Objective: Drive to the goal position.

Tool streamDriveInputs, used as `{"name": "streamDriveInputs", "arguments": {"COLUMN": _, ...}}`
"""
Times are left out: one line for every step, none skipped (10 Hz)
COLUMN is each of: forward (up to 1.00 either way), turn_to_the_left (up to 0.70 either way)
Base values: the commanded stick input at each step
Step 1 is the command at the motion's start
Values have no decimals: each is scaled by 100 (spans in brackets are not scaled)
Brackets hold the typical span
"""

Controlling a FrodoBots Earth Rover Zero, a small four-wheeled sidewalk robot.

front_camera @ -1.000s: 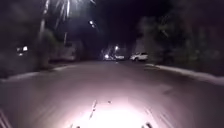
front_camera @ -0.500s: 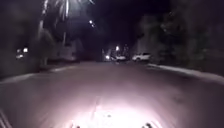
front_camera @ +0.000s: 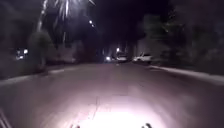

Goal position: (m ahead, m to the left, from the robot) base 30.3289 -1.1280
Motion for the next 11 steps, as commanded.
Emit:
{"name": "streamDriveInputs", "arguments": {"forward": 70, "turn_to_the_left": 0}}
{"name": "streamDriveInputs", "arguments": {"forward": 70, "turn_to_the_left": 0}}
{"name": "streamDriveInputs", "arguments": {"forward": 70, "turn_to_the_left": 0}}
{"name": "streamDriveInputs", "arguments": {"forward": 70, "turn_to_the_left": 0}}
{"name": "streamDriveInputs", "arguments": {"forward": 70, "turn_to_the_left": 0}}
{"name": "streamDriveInputs", "arguments": {"forward": 70, "turn_to_the_left": 0}}
{"name": "streamDriveInputs", "arguments": {"forward": 70, "turn_to_the_left": 0}}
{"name": "streamDriveInputs", "arguments": {"forward": 70, "turn_to_the_left": 0}}
{"name": "streamDriveInputs", "arguments": {"forward": 70, "turn_to_the_left": 0}}
{"name": "streamDriveInputs", "arguments": {"forward": 70, "turn_to_the_left": 0}}
{"name": "streamDriveInputs", "arguments": {"forward": 70, "turn_to_the_left": 0}}
